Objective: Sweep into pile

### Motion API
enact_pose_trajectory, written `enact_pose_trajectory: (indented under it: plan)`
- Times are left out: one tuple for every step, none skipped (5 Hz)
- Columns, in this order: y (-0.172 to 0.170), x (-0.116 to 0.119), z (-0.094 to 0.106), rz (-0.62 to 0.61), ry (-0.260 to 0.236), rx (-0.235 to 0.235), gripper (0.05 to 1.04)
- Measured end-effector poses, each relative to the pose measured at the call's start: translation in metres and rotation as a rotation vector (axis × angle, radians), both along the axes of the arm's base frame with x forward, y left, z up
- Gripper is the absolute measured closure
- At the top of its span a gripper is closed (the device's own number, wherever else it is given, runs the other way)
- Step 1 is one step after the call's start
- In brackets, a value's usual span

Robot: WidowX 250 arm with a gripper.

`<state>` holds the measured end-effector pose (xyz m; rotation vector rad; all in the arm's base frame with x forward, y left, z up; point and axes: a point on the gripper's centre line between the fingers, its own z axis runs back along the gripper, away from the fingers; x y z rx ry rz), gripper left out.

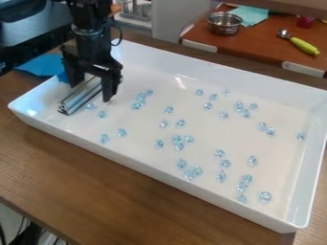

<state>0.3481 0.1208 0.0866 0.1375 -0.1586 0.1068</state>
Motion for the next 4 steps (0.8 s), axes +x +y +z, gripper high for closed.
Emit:
enact_pose_trajectory:
  plan:
    - [0.002, 0.0, -0.003, 0.015, 0.012, 0.006, 0.139]
    - [0.001, 0.001, -0.003, 0.006, 0.008, 0.005, 0.421]
    - [-0.011, 0.006, -0.003, -0.02, -0.003, -0.001, 0.694]
    - [-0.021, 0.01, -0.004, -0.021, 0.007, -0.015, 0.707]
